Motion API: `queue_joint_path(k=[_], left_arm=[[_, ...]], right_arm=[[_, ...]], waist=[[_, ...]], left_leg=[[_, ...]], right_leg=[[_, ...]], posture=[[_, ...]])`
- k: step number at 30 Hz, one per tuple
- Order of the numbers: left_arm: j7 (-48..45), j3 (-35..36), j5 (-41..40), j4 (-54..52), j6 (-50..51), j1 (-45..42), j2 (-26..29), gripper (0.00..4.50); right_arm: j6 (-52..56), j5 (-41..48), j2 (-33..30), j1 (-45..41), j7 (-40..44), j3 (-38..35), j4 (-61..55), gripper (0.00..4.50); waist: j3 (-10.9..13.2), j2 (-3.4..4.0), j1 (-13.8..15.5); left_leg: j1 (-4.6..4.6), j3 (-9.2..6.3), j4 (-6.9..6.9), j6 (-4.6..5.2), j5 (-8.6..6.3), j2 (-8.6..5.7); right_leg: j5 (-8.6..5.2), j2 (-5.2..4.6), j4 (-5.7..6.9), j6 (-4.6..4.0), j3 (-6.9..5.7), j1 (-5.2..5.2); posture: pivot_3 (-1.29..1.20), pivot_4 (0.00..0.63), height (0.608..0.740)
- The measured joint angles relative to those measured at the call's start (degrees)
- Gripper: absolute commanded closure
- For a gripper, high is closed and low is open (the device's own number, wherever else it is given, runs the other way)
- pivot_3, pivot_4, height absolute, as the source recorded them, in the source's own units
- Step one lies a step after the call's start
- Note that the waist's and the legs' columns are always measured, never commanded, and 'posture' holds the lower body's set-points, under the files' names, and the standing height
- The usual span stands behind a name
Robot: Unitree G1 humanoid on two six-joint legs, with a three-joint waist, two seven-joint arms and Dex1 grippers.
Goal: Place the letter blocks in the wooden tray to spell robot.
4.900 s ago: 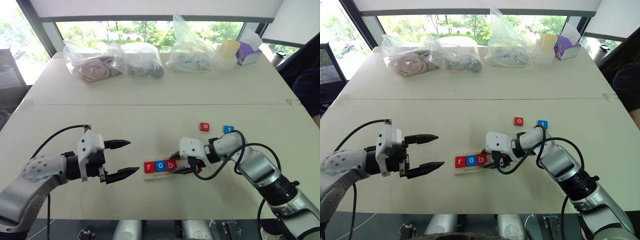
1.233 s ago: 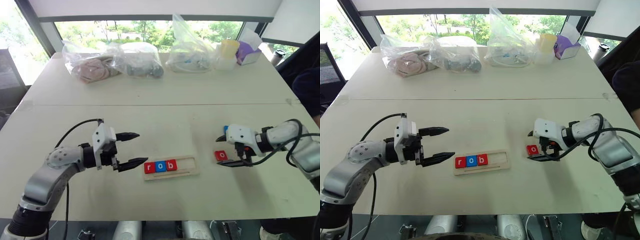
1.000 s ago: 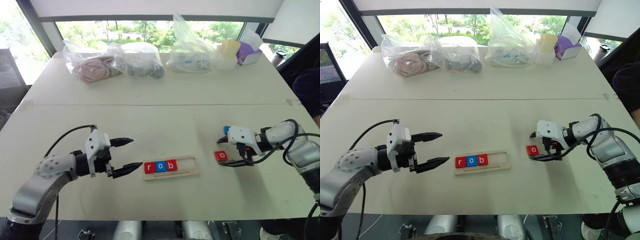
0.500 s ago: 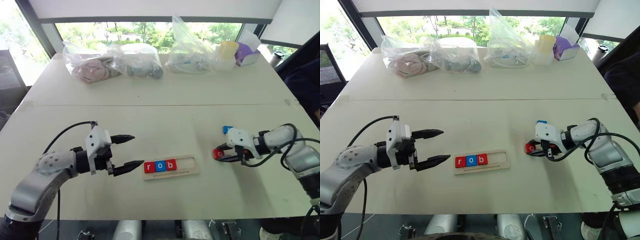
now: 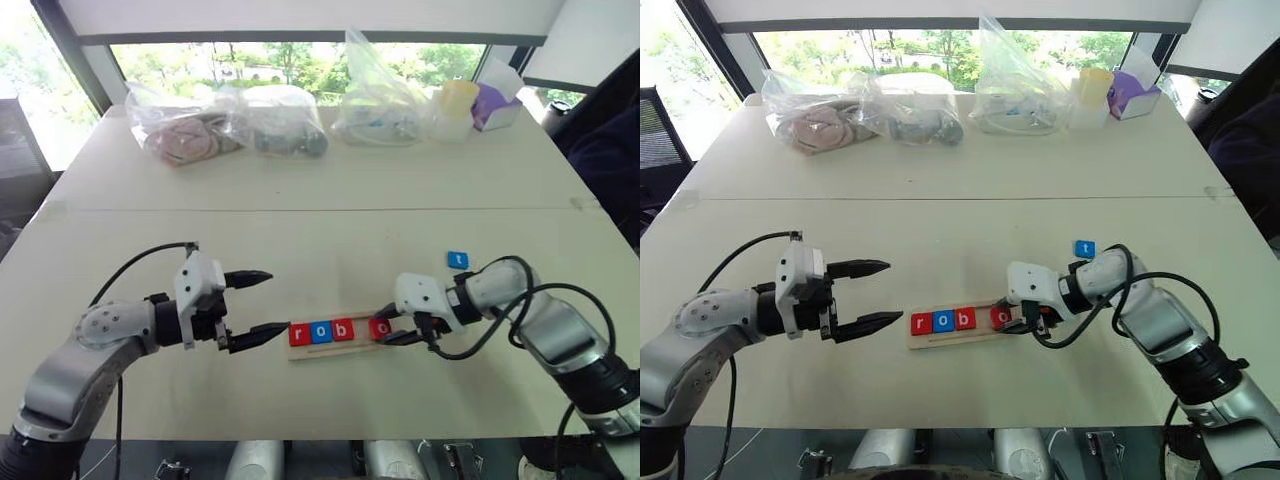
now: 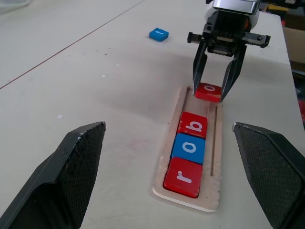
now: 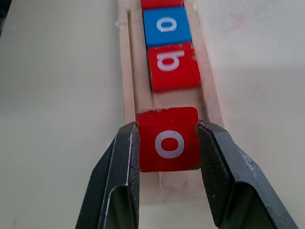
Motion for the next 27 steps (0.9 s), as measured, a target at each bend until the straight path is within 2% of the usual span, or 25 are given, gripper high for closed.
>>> queue_joint_path(k=[6,23,24,25,27], left_arm=[[0.7,0.0,-0.9,-2.0,0.2,1.7,-0.1,0.0],[1.2,-0.1,-1.1,-3.2,0.5,2.5,-0.1,0.0],[1.2,-0.1,-1.1,-3.2,0.5,2.5,-0.1,0.0],[1.2,-0.1,-1.1,-3.2,0.5,2.4,-0.1,0.0],[1.2,-0.1,-1.1,-3.2,0.5,2.4,-0.2,0.0]], right_arm=[[0.1,-1.4,2.1,-1.1,-1.8,1.0,0.3,3.37],[0.5,-1.9,2.6,-1.0,-2.7,2.0,0.2,3.37],[0.5,-1.9,2.6,-1.0,-2.7,2.0,0.2,2.32],[0.6,-1.8,2.5,-0.9,-2.6,2.0,0.1,1.98],[0.9,-1.8,2.4,-0.8,-2.2,2.0,-0.1,0.93]], waist=[[0.0,0.0,0.1],[0.0,0.0,0.1],[0.0,0.0,0.0],[0.0,0.0,0.0],[0.0,0.0,0.0]], left_leg=[[-0.01,0.03,0.01,0.0,0.0,-0.01],[-0.01,0.02,0.01,0.0,0.0,-0.01],[-0.01,0.02,0.01,0.0,0.0,-0.01],[-0.01,0.02,0.01,0.0,0.0,-0.01],[-0.01,0.02,0.01,0.0,0.0,-0.01]], right_leg=[[0.0,-0.02,0.0,0.0,0.01,0.01],[0.0,0.01,0.0,0.0,0.0,0.0],[0.0,0.01,0.0,0.0,0.0,0.0],[0.0,0.01,0.0,0.0,0.0,0.0],[0.0,0.01,0.0,0.0,0.0,0.0]], posture=[[0.0,0.15,0.74],[0.0,0.15,0.74],[0.0,0.15,0.74],[0.0,0.15,0.74],[0.0,0.15,0.74]])
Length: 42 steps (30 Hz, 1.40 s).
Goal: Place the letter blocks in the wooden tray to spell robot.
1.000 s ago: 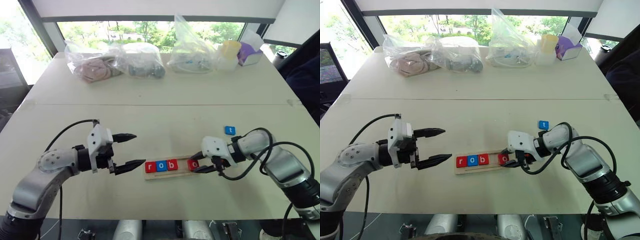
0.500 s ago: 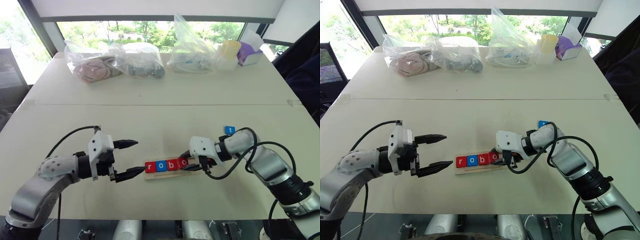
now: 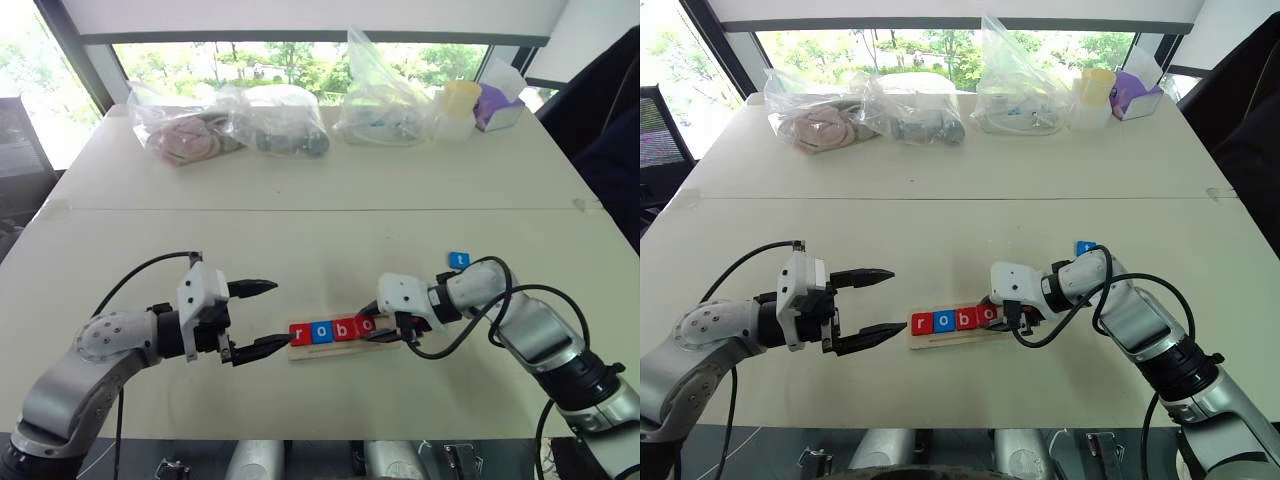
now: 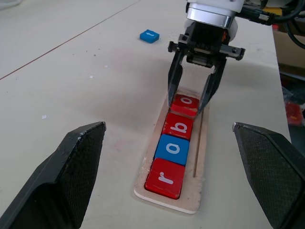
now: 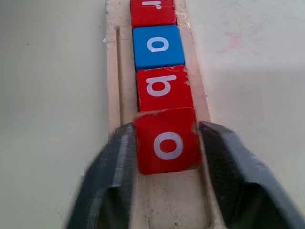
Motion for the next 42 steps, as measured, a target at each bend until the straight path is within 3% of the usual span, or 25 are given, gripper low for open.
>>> queue_joint_path(k=[2,8,12,17,22,25,35,41,42], left_arm=[[0.0,0.0,0.0,0.0,0.0,0.0,0.0,0.0],[0.0,-0.1,0.0,0.0,0.0,-0.1,-0.1,0.0],[0.0,-0.6,0.1,0.0,-0.1,-0.5,-0.3,0.0],[0.1,-2.0,0.4,0.6,-0.6,-0.5,-1.2,0.0],[0.0,-2.9,1.5,2.3,-1.5,-1.8,-2.1,0.0],[-0.2,-4.0,1.6,2.8,-1.9,-2.6,-2.2,0.0],[-1.3,-4.9,2.8,5.9,-3.0,-5.0,-2.9,0.0],[-2.0,-6.0,3.4,6.9,-3.2,-6.7,-3.1,0.0],[-2.0,-6.0,3.6,6.9,-3.3,-6.7,-3.1,0.0]], right_arm=[[0.6,0.1,0.0,0.0,0.1,0.0,-0.4,0.09],[1.3,0.3,0.7,-0.6,-1.7,-0.6,-0.9,0.09],[5.5,1.8,3.4,-4.0,-7.5,-6.3,1.9,0.09],[11.6,-0.4,6.4,-5.5,-24.3,-17.3,9.2,0.09],[22.3,-5.3,9.5,-2.2,-39.8,-22.8,10.0,0.09],[27.5,-6.6,10.5,0.5,-44.8,-23.7,7.3,0.09],[40.6,-6.9,16.4,2.3,-54.1,-29.4,0.1,0.09],[49.9,-4.5,24.3,-0.1,-56.9,-35.7,-1.5,0.09],[51.1,-4.2,25.5,-0.6,-57.3,-36.7,-1.6,0.31]], waist=[[0.0,0.0,0.0],[0.0,0.0,0.0],[0.0,0.0,0.0],[0.0,-0.06,0.2],[0.0,-0.03,0.1],[-0.1,0.06,-0.1],[-0.1,0.06,-0.1],[-0.1,0.06,-0.4],[-0.1,0.06,-0.5]], left_leg=[[0.0,0.0,0.0,0.0,0.0,0.0],[0.0,0.0,0.0,0.0,0.0,0.0],[0.01,0.0,0.01,-0.02,0.01,0.0],[-0.05,0.0,0.0,-0.02,0.01,-0.05],[-0.06,-0.01,-0.04,-0.02,0.02,-0.02],[-0.05,0.04,-0.05,-0.02,0.02,-0.02],[-0.04,0.07,-0.02,-0.01,0.02,-0.02],[-0.01,0.05,-0.03,-0.01,0.02,0.0],[0.0,0.05,-0.04,-0.01,0.02,0.01]], right_leg=[[0.0,0.0,0.0,0.0,0.0,0.0],[0.0,0.0,0.01,0.01,0.0,0.0],[0.01,0.0,0.03,-0.01,0.01,-0.01],[0.01,-0.06,-0.01,-0.02,0.01,-0.01],[0.01,-0.06,0.03,-0.03,0.03,-0.07],[0.01,-0.01,0.05,-0.02,0.05,-0.1],[0.07,0.05,0.11,0.09,0.06,-0.1],[0.09,0.11,0.13,0.12,0.05,-0.08],[0.09,0.12,0.14,0.12,0.05,-0.09]], posture=[[0.0,0.15,0.74],[0.0,0.15,0.74],[0.0,0.15,0.74],[0.0,0.15,0.74],[0.0,0.15,0.74],[0.0,0.15,0.74],[0.0,0.15,0.74],[0.0,0.15,0.74],[0.0,0.15,0.74]])
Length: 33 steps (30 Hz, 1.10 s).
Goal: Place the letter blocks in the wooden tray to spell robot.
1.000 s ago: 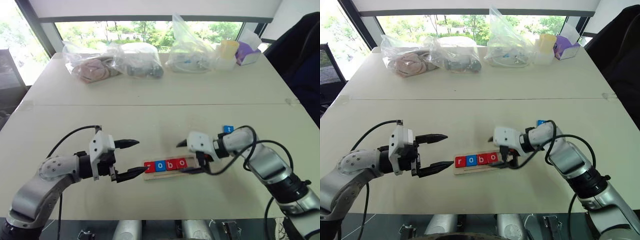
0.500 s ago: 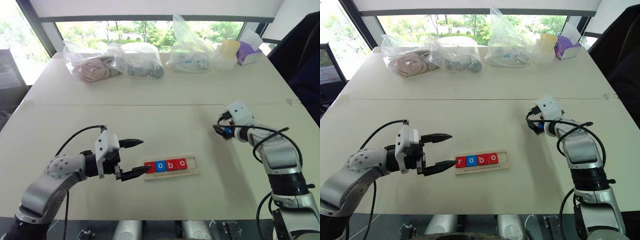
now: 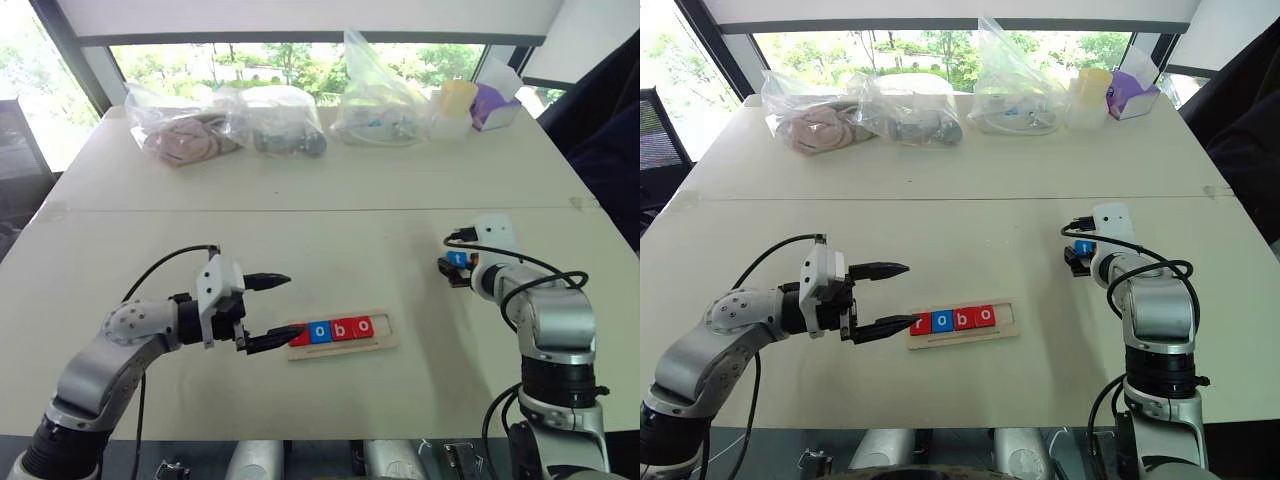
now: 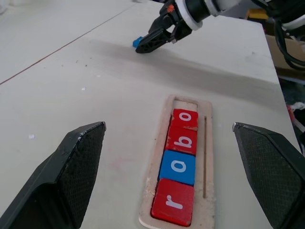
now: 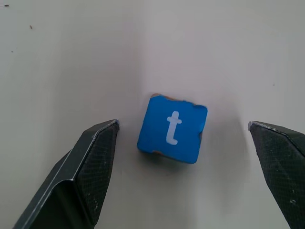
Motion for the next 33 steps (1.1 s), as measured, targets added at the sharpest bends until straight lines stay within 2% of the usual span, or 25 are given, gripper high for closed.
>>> queue_joint_path(k=[2,7,12,16,20,26,28,29,30,33], left_arm=[[0.0,0.0,0.2,0.0,0.0,-0.1,0.0,0.0],[0.0,0.0,0.3,0.0,0.0,-0.1,-0.1,0.0],[0.0,-0.1,0.3,0.1,0.0,-0.2,-0.3,0.0],[-0.2,-0.3,0.3,0.5,-0.1,-0.4,-0.9,0.0],[-0.7,-0.5,0.4,1.1,-0.1,-0.5,-1.0,0.0],[-1.5,-0.7,0.5,1.6,-0.7,-0.6,-1.1,0.0],[-1.8,-0.8,0.6,2.0,-0.9,-0.7,-1.3,0.0],[-1.9,-0.8,0.8,2.1,-0.9,-0.9,-1.3,0.0],[-2.0,-1.0,1.0,2.2,-1.0,-1.2,-1.3,0.0],[-2.2,-1.3,1.2,2.2,-1.0,-1.7,-1.4,0.0]], right_arm=[[2.1,0.3,2.2,-1.0,-1.0,-2.0,-0.3,0.93],[6.1,1.2,5.3,-3.2,-1.9,-6.1,-0.6,3.26],[9.6,3.1,3.7,-1.8,-0.8,-4.7,-4.0,3.36],[13.0,7.4,0.0,6.4,1.4,-2.2,-14.5,3.36],[13.3,13.2,-0.7,15.6,1.7,-2.2,-24.7,3.36],[14.0,21.8,-2.6,22.6,-0.5,-3.9,-31.6,3.36],[14.5,24.8,-3.3,22.8,-2.0,-4.3,-31.9,2.31],[14.7,26.2,-3.7,22.8,-2.5,-4.4,-31.9,1.99],[14.9,27.8,-4.0,22.5,-3.1,-4.5,-31.9,1.34],[15.1,32.0,-7.2,21.3,-2.7,-4.1,-30.9,0.04]], waist=[[0.0,0.01,-0.1],[0.0,0.01,0.0],[0.0,0.02,0.0],[0.0,-0.01,0.5],[-0.1,-0.02,0.4],[-0.1,-0.03,0.3],[-0.1,-0.03,0.3],[-0.1,-0.03,0.3],[-0.1,-0.03,0.3],[-0.1,0.01,0.3]], left_leg=[[0.01,-0.01,-0.01,0.0,0.0,0.01],[0.02,-0.02,-0.01,0.0,0.0,0.02],[0.01,-0.02,-0.05,0.0,0.0,0.02],[-0.04,-0.08,-0.09,0.0,0.0,-0.02],[-0.01,-0.1,-0.08,0.01,-0.01,0.01],[0.01,-0.08,-0.02,0.01,-0.01,0.02],[0.01,-0.08,-0.03,0.01,-0.01,0.03],[0.0,-0.08,-0.03,0.01,-0.01,0.02],[-0.01,-0.09,-0.03,0.01,-0.01,0.02],[-0.02,-0.02,0.0,0.01,-0.01,0.01]], right_leg=[[0.01,0.02,0.02,0.01,0.0,-0.01],[0.0,0.02,0.04,0.0,-0.01,-0.01],[-0.04,0.01,0.03,-0.05,-0.01,-0.02],[-0.04,-0.01,-0.01,-0.02,-0.11,0.02],[-0.1,-0.01,-0.03,-0.09,-0.1,0.03],[-0.13,-0.01,-0.04,-0.14,-0.07,0.05],[-0.13,-0.01,-0.06,-0.14,-0.07,0.05],[-0.13,-0.01,-0.07,-0.14,-0.07,0.04],[-0.13,-0.01,-0.08,-0.14,-0.07,0.05],[-0.13,-0.04,-0.1,-0.13,-0.03,0.04]], posture=[[0.0,0.15,0.74],[0.0,0.15,0.74],[0.0,0.15,0.74],[0.0,0.15,0.74],[0.0,0.15,0.74],[0.0,0.15,0.74],[0.0,0.15,0.74],[0.0,0.15,0.74],[0.0,0.15,0.74],[0.0,0.15,0.74]])
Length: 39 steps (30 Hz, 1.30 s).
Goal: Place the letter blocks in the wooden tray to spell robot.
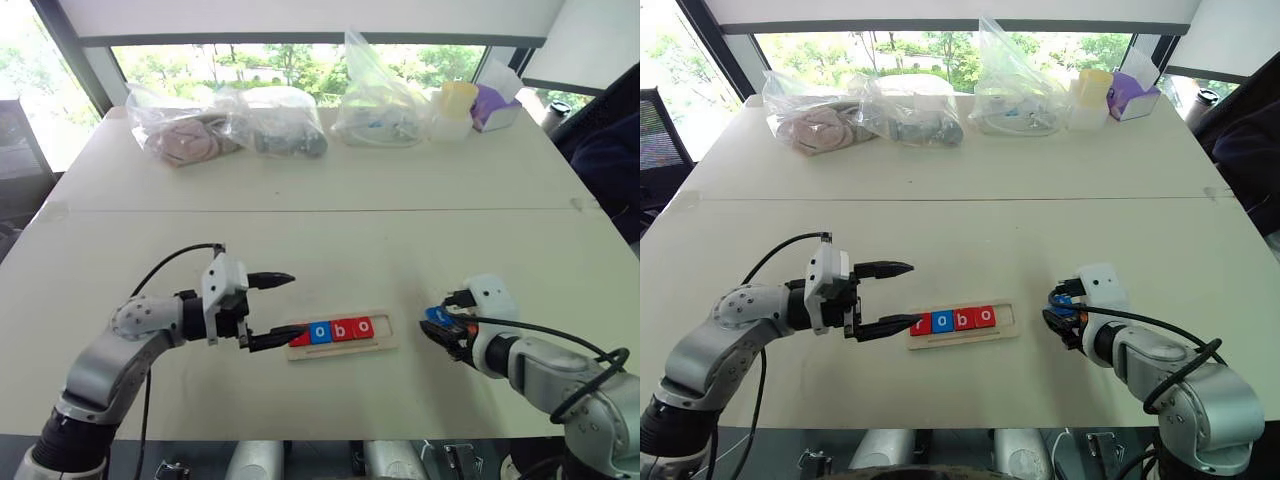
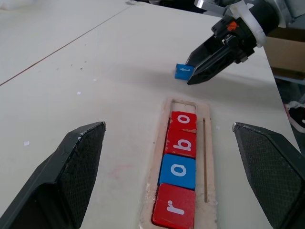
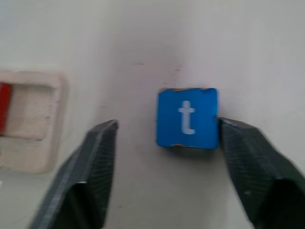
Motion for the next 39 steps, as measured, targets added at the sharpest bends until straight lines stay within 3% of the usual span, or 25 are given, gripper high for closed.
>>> queue_joint_path(k=[4,6,9,11,17,27,30,35,39], left_arm=[[-0.2,-0.3,0.2,0.0,0.0,-0.1,-0.1,0.0],[-0.2,-0.3,0.4,0.1,0.0,-0.1,-0.1,0.0],[0.2,-0.4,0.4,0.1,0.0,-0.3,-0.2,0.0],[0.6,-0.3,0.4,0.0,0.1,-0.1,-0.2,0.0],[2.1,1.0,0.4,-1.0,0.3,1.0,0.2,0.0],[4.7,2.5,-0.4,-4.6,1.5,4.3,0.5,0.0],[4.9,3.0,-0.6,-4.9,1.6,4.4,0.9,0.0],[4.9,3.1,-0.9,-4.9,1.8,4.5,1.2,0.0],[5.1,3.2,-0.9,-5.0,1.8,4.6,1.5,0.0]], right_arm=[[-2.8,8.6,-20.8,-7.9,16.8,3.6,1.5,0.04],[-15.9,6.2,-32.1,-7.7,29.0,8.8,5.0,0.04],[-42.6,-5.1,-40.2,-9.1,44.6,16.7,16.5,0.04],[-54.9,-10.1,-40.7,-11.5,52.8,21.4,25.0,0.04],[-76.7,-20.3,-37.3,-18.9,66.9,31.1,45.3,0.04],[-87.7,-26.9,-32.0,-21.3,71.7,34.1,58.0,0.04],[-89.8,-28.2,-30.9,-21.5,70.4,33.9,59.3,0.81],[-89.8,-28.3,-30.5,-20.7,69.8,32.6,59.4,3.32],[-88.6,-27.9,-30.0,-19.2,68.9,31.3,57.3,3.35]], waist=[[0.1,0.13,0.0],[0.1,0.11,0.2],[0.1,0.05,0.1],[0.1,0.04,0.0],[0.1,0.05,0.0],[0.1,0.07,0.1],[0.1,0.05,0.1],[0.1,0.06,0.2],[0.1,0.06,0.2]], left_leg=[[-0.03,0.07,0.0,0.01,0.0,-0.01],[-0.07,0.08,-0.09,0.02,-0.01,-0.03],[-0.07,0.17,-0.07,0.03,-0.02,-0.02],[-0.06,0.26,-0.05,0.03,-0.02,-0.02],[-0.03,0.26,0.01,0.03,-0.02,-0.01],[0.02,0.06,0.05,0.01,-0.01,-0.02],[0.12,0.06,0.06,0.01,-0.01,-0.01],[0.12,0.06,0.05,0.01,-0.01,-0.01],[0.11,0.05,0.05,0.01,-0.01,-0.02]], right_leg=[[0.0,0.0,-0.13,0.01,-0.06,0.03],[-0.07,0.01,-0.16,0.1,-0.16,0.03],[-0.05,-0.01,-0.2,0.16,-0.18,0.04],[-0.01,-0.03,-0.2,0.22,-0.09,0.03],[0.01,-0.03,-0.11,0.14,-0.04,0.02],[0.04,-0.08,-0.1,0.07,0.0,0.08],[0.05,-0.07,-0.09,0.05,0.01,0.17],[0.06,-0.07,-0.09,0.05,0.02,0.18],[0.06,-0.08,-0.09,0.05,0.02,0.18]], posture=[[0.0,0.15,0.74],[0.0,0.15,0.74],[0.0,0.15,0.74],[0.0,0.15,0.74],[0.0,0.15,0.74],[0.0,0.15,0.74],[0.0,0.15,0.74],[0.0,0.15,0.74],[0.0,0.15,0.74]])
